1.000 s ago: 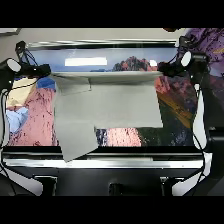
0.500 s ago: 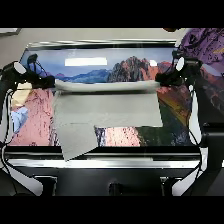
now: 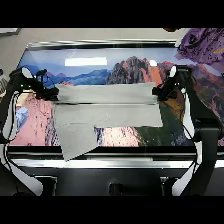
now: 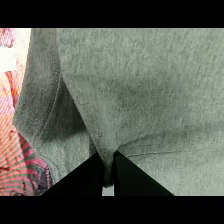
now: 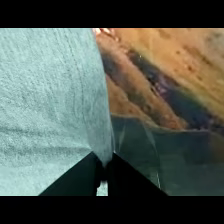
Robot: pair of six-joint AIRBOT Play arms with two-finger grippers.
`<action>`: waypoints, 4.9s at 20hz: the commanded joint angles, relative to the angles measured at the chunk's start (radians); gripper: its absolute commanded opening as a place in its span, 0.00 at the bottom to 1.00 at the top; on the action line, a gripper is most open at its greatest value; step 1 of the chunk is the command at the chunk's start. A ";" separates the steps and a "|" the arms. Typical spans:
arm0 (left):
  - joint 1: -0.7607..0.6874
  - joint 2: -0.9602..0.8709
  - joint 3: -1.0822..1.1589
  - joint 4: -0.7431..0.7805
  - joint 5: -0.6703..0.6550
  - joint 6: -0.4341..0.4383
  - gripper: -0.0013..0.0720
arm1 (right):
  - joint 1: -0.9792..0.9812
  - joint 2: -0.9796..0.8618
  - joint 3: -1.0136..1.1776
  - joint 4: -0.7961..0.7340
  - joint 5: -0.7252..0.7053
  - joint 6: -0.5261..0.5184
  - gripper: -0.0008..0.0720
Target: Fold the clothes and pants, and hang the long-sleeved shirts on hangers.
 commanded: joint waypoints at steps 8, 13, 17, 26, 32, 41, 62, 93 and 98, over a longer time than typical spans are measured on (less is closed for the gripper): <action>0.094 0.138 0.013 0.003 -0.092 -0.035 0.85 | -0.044 0.132 -0.002 0.056 0.046 -0.086 0.73; 0.301 0.457 -0.437 0.002 -0.083 -0.069 0.84 | -0.295 0.323 -0.273 0.366 0.029 -0.253 0.72; 0.393 0.780 -0.994 -0.227 0.124 0.042 0.84 | -0.406 0.451 -0.587 0.512 -0.027 -0.349 0.72; 0.372 0.901 -1.424 -0.555 0.279 0.237 0.84 | -0.405 0.479 -0.676 0.628 -0.032 -0.368 0.72; 0.286 0.893 -1.436 -0.544 0.344 0.237 0.84 | -0.405 0.479 -0.676 0.628 -0.030 -0.368 0.72; 0.164 0.759 -1.435 -0.594 0.368 0.238 0.05 | -0.405 0.479 -0.676 0.543 -0.025 -0.372 0.72; 0.167 0.777 -1.392 -0.589 0.303 0.229 0.05 | -0.286 0.445 -0.980 0.650 -0.353 -0.463 0.06; 0.067 0.674 -0.832 -0.404 0.342 -0.005 0.04 | -0.111 0.447 -0.590 0.324 -0.329 -0.141 0.06; 0.069 0.493 -0.628 -0.418 0.342 -0.010 0.04 | -0.111 0.356 -0.498 0.303 -0.350 -0.108 0.06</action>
